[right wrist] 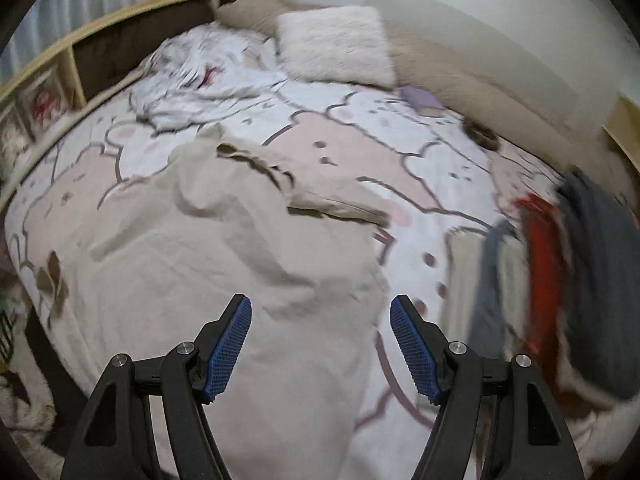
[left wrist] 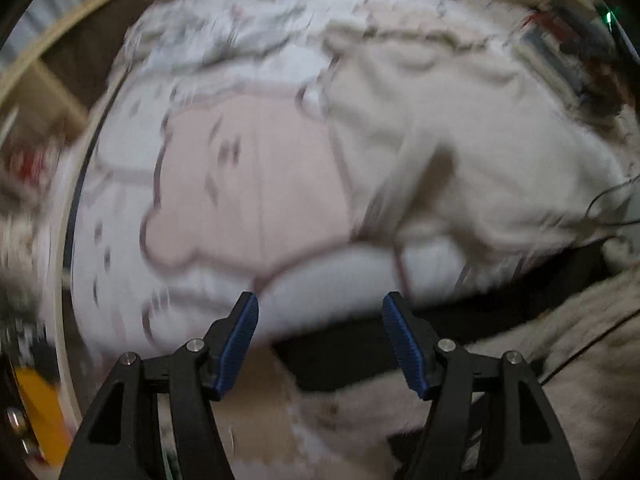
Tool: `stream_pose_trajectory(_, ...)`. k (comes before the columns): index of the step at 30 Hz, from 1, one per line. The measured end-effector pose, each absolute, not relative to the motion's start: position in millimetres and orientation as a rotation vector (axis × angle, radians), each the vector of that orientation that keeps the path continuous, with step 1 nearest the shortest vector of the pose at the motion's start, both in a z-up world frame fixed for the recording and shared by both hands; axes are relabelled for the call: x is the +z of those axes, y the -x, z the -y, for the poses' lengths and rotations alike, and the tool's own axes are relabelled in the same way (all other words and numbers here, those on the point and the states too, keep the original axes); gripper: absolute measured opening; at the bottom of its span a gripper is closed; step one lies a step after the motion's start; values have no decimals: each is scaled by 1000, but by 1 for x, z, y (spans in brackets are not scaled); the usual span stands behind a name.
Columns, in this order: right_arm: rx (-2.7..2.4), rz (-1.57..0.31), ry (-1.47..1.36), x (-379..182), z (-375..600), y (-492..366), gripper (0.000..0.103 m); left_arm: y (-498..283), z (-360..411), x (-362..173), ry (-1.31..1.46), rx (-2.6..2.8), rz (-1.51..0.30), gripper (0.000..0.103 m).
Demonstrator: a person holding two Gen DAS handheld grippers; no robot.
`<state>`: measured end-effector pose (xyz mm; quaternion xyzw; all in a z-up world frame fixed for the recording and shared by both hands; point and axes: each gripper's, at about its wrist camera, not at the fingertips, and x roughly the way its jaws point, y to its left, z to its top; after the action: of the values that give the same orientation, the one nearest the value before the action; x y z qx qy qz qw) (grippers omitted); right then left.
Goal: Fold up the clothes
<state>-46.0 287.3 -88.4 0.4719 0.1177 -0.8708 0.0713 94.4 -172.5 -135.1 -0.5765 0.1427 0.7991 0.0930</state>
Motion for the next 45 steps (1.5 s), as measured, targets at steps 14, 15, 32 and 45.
stream_pose_trajectory(14,-2508,81,-1738,-207,-299,203,24,99,76,-100,1153,2402,-374,65)
stream_pose_trajectory(15,-2485,65,-1763,-216,-297,210,23,122,66,-106,1153,2377,-373,65)
stream_pose_trajectory(32,-2814,-7,-1440,-150,-341,336,23,319,-53,-197,1119,2090,-678,65)
stream_pose_trajectory(45,-2529,-302,-1648,-213,-358,330,23,419,-78,-205,1045,2293,-786,66)
